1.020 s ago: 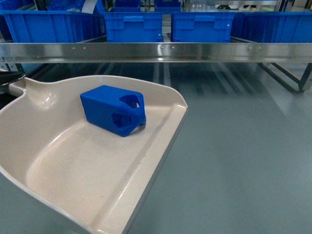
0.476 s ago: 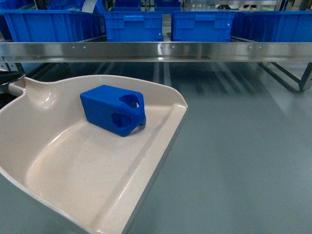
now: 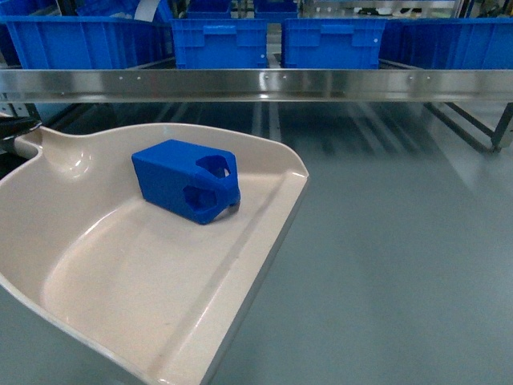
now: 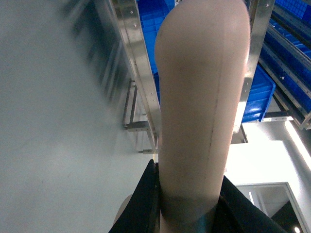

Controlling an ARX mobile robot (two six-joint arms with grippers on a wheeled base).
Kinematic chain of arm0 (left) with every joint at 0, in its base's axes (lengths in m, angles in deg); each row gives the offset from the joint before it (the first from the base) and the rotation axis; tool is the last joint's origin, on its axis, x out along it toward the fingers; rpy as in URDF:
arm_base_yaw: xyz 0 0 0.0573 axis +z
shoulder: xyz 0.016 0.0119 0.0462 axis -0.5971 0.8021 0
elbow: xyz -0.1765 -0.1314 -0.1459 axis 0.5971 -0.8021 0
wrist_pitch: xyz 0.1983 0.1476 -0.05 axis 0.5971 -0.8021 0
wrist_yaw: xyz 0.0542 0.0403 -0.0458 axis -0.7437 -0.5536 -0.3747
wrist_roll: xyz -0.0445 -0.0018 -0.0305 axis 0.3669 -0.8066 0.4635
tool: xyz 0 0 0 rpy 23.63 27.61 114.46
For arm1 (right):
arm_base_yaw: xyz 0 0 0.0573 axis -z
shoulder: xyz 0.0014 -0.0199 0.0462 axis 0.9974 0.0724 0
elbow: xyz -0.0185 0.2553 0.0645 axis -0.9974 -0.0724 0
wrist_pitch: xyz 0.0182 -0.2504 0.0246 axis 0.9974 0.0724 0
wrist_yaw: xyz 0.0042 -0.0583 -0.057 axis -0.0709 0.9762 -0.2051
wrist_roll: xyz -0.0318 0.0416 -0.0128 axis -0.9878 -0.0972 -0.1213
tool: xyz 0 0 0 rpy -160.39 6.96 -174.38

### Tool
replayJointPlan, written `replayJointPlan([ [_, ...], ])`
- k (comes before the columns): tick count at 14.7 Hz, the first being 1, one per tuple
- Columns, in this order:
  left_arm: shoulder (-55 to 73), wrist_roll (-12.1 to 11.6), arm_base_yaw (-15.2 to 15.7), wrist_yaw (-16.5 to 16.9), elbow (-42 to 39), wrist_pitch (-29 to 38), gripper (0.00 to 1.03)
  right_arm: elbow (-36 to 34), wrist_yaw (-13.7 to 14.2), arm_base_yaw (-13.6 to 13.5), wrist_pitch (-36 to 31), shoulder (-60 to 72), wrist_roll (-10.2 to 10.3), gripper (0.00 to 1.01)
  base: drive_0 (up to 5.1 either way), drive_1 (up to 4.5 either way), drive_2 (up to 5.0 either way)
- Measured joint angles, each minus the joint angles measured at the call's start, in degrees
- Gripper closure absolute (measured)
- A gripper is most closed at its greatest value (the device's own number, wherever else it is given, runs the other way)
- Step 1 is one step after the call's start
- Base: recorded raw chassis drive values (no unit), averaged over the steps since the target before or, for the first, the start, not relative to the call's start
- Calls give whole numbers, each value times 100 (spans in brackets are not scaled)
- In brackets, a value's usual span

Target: Place part in tray to right shelf

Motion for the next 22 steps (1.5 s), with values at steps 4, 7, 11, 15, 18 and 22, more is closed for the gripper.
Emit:
replayJointPlan([
  [4, 0, -7, 24, -28, 0, -7, 85, 0, -2, 0, -2, -2, 0, 3, 0, 0, 0],
  [7, 0, 0, 9, 0, 0, -2, 85, 0, 0, 0, -7, -2, 0, 3, 250, 197, -524],
  [11, 0, -4, -22, 24, -2, -7, 85, 0, 2, 0, -2, -2, 0, 3, 250, 197, -524],
  [15, 0, 0, -22, 2, -2, -2, 85, 0, 0, 0, -2, -2, 0, 3, 250, 197, -524],
  [18, 0, 0, -15, 0, -2, 11, 85, 0, 2, 0, -2, -2, 0, 3, 250, 197, -524],
  [22, 0, -7, -15, -9, -2, -7, 85, 0, 4, 0, 4, 0, 0, 3, 250, 197, -524],
])
